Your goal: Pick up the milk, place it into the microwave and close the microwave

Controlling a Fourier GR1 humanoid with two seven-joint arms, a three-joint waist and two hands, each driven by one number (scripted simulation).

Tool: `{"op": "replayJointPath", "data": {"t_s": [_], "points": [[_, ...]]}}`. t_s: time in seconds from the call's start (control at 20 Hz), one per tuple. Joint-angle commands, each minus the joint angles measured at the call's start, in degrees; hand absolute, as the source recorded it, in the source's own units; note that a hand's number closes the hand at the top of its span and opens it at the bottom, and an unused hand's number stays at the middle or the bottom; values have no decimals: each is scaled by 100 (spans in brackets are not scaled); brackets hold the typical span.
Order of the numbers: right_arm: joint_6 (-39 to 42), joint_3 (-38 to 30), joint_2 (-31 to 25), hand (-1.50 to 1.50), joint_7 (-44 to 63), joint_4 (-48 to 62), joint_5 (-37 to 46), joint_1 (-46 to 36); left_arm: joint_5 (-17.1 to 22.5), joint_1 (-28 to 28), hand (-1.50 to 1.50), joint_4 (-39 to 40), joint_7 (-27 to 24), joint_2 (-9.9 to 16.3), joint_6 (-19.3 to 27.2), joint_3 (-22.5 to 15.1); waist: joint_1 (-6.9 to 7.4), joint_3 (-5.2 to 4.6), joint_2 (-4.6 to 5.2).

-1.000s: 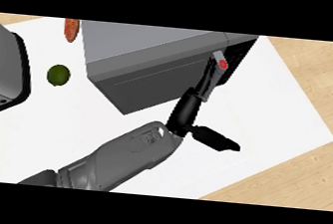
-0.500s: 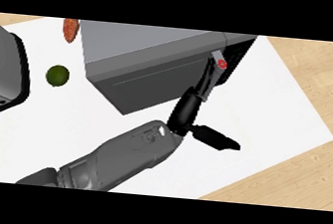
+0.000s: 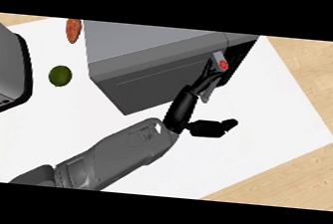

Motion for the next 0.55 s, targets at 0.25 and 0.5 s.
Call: {"op": "replayJointPath", "data": {"t_s": [0.25, 0.5], "points": [[-114, -120, -82, -150, 117, -27, -91, 50, -279, -838, -150, 1549, 1009, 124, 620, -218, 290, 53, -28], [-127, -262, -145, -150, 124, -53, -169, 66, -354, -1163, -150, 1707, 1395, -31, 720, -391, 315, 58, -53]]}}
